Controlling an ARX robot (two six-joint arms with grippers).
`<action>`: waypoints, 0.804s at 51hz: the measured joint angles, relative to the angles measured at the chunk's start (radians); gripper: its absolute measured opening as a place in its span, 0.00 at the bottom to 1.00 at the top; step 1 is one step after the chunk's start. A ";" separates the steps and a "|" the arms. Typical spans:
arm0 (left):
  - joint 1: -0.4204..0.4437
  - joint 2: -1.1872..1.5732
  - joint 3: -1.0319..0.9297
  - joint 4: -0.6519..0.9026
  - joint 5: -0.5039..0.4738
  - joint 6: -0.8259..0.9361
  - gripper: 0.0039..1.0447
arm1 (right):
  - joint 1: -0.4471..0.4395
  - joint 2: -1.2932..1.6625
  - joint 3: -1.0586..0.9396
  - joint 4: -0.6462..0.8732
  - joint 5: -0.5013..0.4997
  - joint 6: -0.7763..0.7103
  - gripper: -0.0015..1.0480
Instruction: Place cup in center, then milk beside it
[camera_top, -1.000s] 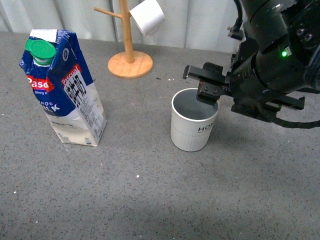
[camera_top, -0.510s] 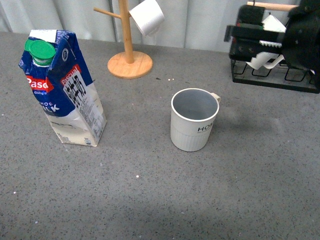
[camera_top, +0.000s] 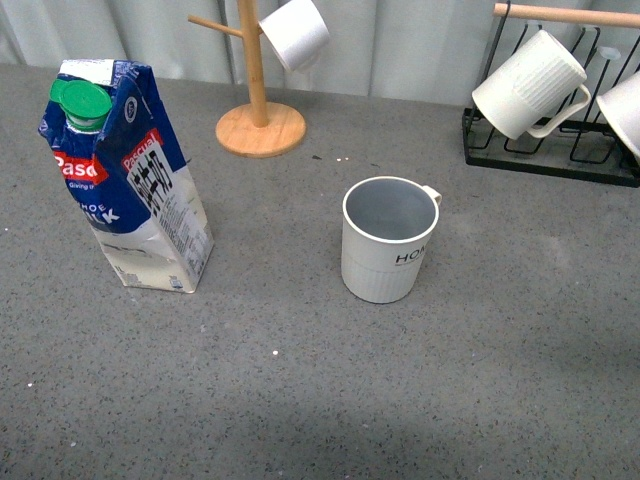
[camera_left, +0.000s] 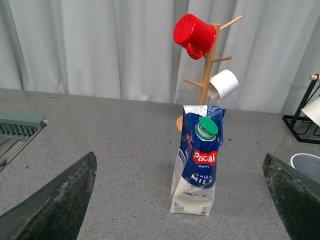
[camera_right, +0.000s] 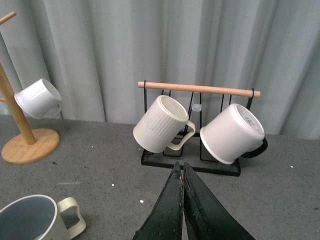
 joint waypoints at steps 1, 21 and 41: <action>0.000 0.000 0.000 0.000 0.000 0.000 0.94 | -0.005 -0.016 -0.008 -0.009 -0.004 0.000 0.01; 0.000 0.000 0.000 0.000 0.000 0.000 0.94 | -0.123 -0.377 -0.116 -0.260 -0.118 0.000 0.01; 0.000 0.000 0.000 0.000 0.000 0.000 0.94 | -0.123 -0.732 -0.143 -0.572 -0.122 0.000 0.01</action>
